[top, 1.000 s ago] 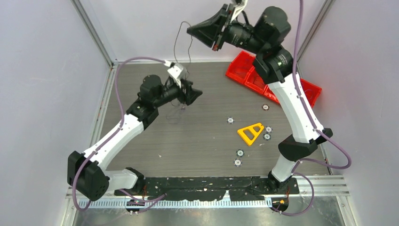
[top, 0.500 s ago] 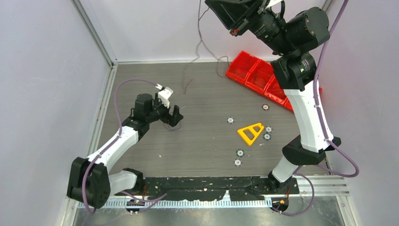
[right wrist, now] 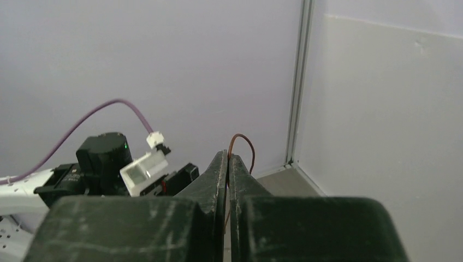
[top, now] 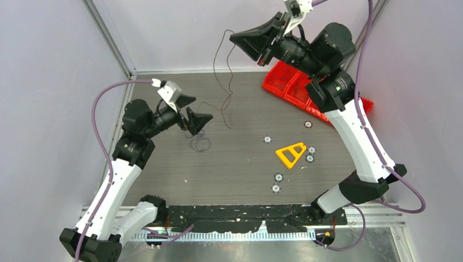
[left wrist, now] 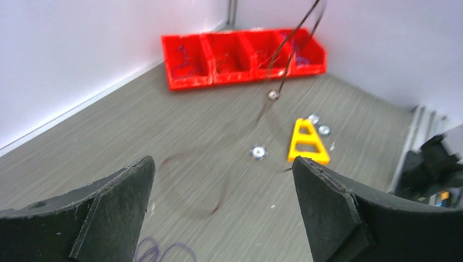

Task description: Untangle the cables

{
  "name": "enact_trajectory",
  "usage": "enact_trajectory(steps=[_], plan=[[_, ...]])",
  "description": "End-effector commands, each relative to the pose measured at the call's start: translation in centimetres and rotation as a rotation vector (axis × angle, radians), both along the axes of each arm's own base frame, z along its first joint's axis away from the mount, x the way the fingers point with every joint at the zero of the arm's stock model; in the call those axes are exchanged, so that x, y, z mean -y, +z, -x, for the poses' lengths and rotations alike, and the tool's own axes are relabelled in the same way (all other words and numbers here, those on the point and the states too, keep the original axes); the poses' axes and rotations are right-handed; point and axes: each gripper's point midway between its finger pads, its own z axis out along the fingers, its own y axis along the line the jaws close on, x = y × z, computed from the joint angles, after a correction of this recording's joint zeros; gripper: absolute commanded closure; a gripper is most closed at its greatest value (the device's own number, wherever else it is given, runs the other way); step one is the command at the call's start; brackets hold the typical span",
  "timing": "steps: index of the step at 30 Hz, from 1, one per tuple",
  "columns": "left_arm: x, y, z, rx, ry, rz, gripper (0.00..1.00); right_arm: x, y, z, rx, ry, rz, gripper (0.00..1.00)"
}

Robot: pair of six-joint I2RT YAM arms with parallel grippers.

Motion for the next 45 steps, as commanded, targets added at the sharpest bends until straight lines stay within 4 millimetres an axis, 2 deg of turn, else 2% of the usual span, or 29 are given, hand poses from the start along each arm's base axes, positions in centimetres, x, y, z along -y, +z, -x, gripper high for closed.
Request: enact_trajectory(steps=[1, 4, 7, 11, 13, 15, 17, 18, 20, 24, 26, 29, 30, 32, 34, 35, 37, 38, 39, 40, 41, 42, 43, 44, 45], plan=[[1.9, 4.0, -0.1, -0.047, -0.063, 0.172, 0.0, 0.1, -0.2, 2.0, 0.034, 0.059, 0.006, 0.94], [3.3, 5.5, -1.3, -0.025, -0.102, 0.234, 0.0, -0.6, -1.0, 1.8, 0.008, 0.091, 0.007, 0.95], [5.0, 6.0, -2.1, -0.001, -0.15, 0.244, 0.0, -1.3, -1.6, 1.2, -0.03, 0.111, 0.003, 0.95], [6.9, 4.2, -4.1, 0.011, -0.154, 0.205, 0.0, -1.8, -1.1, 1.0, -0.056, 0.14, -0.028, 0.95], [7.7, 2.4, -5.6, -0.032, -0.144, 0.18, 0.01, -1.8, -0.5, 1.2, -0.063, 0.15, -0.048, 0.95], [8.3, 1.3, -6.1, -0.077, -0.164, 0.167, 0.1, -1.5, 0.4, 1.4, -0.057, 0.144, -0.068, 0.95], [9.0, 1.3, -5.4, -0.092, -0.217, 0.189, 0.13, -1.2, 1.2, 1.5, -0.048, 0.135, -0.085, 0.94], [9.4, 1.4, -4.7, -0.085, -0.247, 0.202, 0.1, -1.0, 1.5, 1.7, -0.04, 0.132, -0.091, 0.95], [10.1, 1.3, -2.9, -0.05, -0.311, 0.206, 0.01, -0.9, 1.8, 1.6, -0.038, 0.126, -0.094, 0.95], [11.3, 1.0, 1.0, 0.017, -0.47, 0.159, 0.0, -0.8, 1.9, 1.5, -0.04, 0.117, -0.097, 0.95], [11.5, 0.8, 1.9, 0.023, -0.51, 0.147, 0.0, -0.8, 2.1, 1.6, -0.038, 0.117, -0.099, 0.95], [11.9, 0.6, 1.9, 0.026, -0.509, 0.137, 0.01, -0.7, 2.3, 1.7, -0.04, 0.121, -0.107, 0.95], [12.0, 0.7, 1.7, 0.024, -0.502, 0.138, 0.03, -0.7, 2.4, 1.7, -0.04, 0.121, -0.111, 0.95], [12.0, 0.7, 1.3, 0.008, -0.482, 0.135, 0.18, -0.6, 2.7, 1.7, -0.038, 0.112, -0.121, 0.95], [11.7, 0.9, 1.1, 0.003, -0.457, 0.13, 0.42, 0.0, 2.9, 1.3, -0.027, 0.073, -0.121, 0.95], [11.4, 0.9, 1.2, -0.001, -0.445, 0.127, 0.62, 0.5, 2.8, 0.8, -0.037, 0.04, -0.121, 0.95], [10.3, 1.1, 1.5, -0.001, -0.414, 0.128, 0.9, 2.0, 1.9, -0.9, -0.064, -0.039, -0.106, 0.95], [9.5, 1.4, 1.8, 0.004, -0.393, 0.128, 1.0, 3.5, 1.3, -2.5, -0.077, -0.096, -0.096, 0.95], [8.9, 1.9, 2.0, 0.021, -0.374, 0.13, 1.0, 4.3, 0.1, -3.4, -0.108, -0.13, -0.074, 0.94], [8.4, 2.3, 2.2, 0.034, -0.358, 0.133, 1.0, 6.0, -0.8, -5.0, -0.12, -0.189, -0.057, 0.95], [8.0, 2.9, 2.4, 0.05, -0.35, 0.137, 1.0, 6.6, -2.9, -5.8, -0.163, -0.211, -0.021, 0.95], [7.7, 3.5, 2.7, 0.061, -0.347, 0.142, 1.0, 7.8, -5.4, -7.5, -0.201, -0.255, 0.02, 0.95], [7.6, 4.2, 3.2, 0.071, -0.356, 0.148, 1.0, 8.3, -6.7, -7.2, -0.221, -0.255, 0.054, 0.95], [7.5, 5.0, 3.6, 0.083, -0.367, 0.154, 1.0, 9.0, -9.8, -8.4, -0.26, -0.278, 0.108, 0.95], [7.4, 5.7, 3.9, 0.089, -0.374, 0.161, 1.0, 9.1, -11.4, -7.7, -0.284, -0.257, 0.151, 0.95]])
